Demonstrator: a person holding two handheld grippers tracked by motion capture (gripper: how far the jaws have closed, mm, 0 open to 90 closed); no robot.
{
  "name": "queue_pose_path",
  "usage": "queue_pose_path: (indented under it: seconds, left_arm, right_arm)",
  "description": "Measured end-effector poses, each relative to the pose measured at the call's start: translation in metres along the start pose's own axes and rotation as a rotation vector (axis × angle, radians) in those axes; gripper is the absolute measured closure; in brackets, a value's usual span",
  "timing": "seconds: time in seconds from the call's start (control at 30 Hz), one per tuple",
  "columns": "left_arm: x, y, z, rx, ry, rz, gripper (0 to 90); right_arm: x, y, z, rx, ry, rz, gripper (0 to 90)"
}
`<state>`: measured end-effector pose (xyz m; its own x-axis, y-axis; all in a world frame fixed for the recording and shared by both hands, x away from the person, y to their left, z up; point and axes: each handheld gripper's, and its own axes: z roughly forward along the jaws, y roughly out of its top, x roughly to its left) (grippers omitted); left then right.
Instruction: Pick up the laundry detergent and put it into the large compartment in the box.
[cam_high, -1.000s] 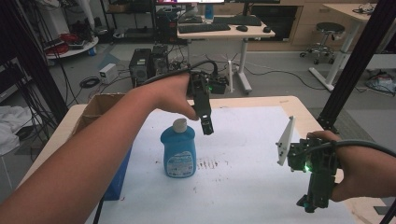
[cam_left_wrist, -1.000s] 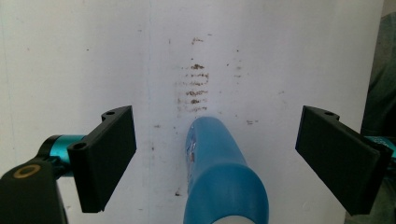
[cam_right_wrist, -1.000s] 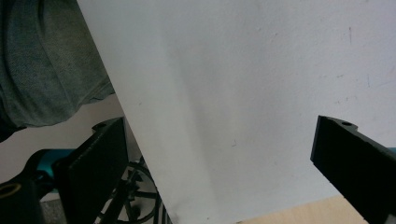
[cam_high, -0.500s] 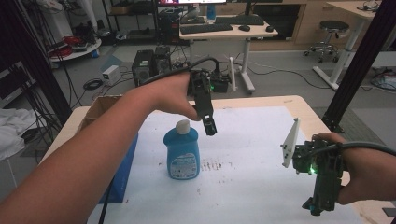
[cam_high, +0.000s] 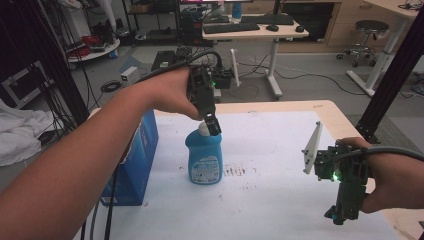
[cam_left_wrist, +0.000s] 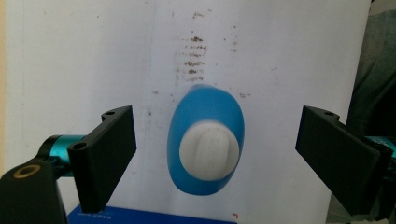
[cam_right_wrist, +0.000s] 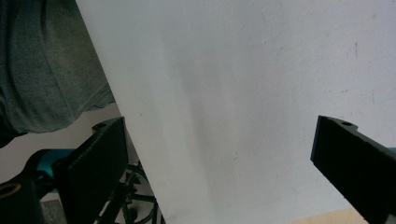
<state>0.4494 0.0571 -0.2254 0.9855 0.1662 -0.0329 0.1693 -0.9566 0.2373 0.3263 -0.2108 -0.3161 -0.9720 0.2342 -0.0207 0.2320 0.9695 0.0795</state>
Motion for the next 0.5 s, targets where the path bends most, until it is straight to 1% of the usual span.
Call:
queue_pose_path:
  seconds: [0.07,0.17,0.2,0.23,0.3,0.33,0.37,0.43,0.47,0.5]
  left_arm:
    - [0.000,-0.004,0.000,0.001,0.001,-0.003,12.3]
    - [0.001,-0.008,0.002,0.001,0.003,-0.005,12.3]
    - [0.002,-0.012,0.004,0.007,0.005,-0.005,12.3]
    - [0.002,-0.014,0.006,0.008,0.007,-0.011,12.3]
    - [0.004,-0.017,0.010,0.016,0.005,-0.014,12.2]
    - [0.005,-0.018,0.012,0.018,0.002,-0.015,12.3]
    - [0.005,-0.018,0.012,0.018,0.002,-0.015,12.3]
    - [0.007,-0.021,0.017,0.022,-0.009,-0.021,12.2]
    - [0.007,-0.021,0.017,0.022,-0.009,-0.021,12.2]
    - [0.008,-0.021,0.021,0.023,-0.010,-0.022,12.2]
  right_arm:
    - [0.000,0.001,0.000,0.000,0.000,-0.009,3.5]
    - [0.001,0.002,0.000,0.003,0.001,-0.005,3.5]
    - [0.001,0.002,0.000,0.006,-0.001,-0.013,3.5]
    - [0.002,0.003,0.000,0.005,-0.002,-0.002,3.5]
    - [0.002,0.003,0.000,0.005,-0.006,-0.014,3.5]
    - [0.003,0.004,-0.001,0.004,-0.004,-0.006,3.5]
    - [0.003,0.004,-0.001,0.004,-0.004,-0.006,3.5]
    - [0.004,0.004,-0.001,0.005,-0.006,-0.007,3.5]
    - [0.004,0.004,-0.001,0.004,-0.007,-0.006,3.5]
    - [0.004,0.004,-0.002,0.005,-0.006,-0.005,3.5]
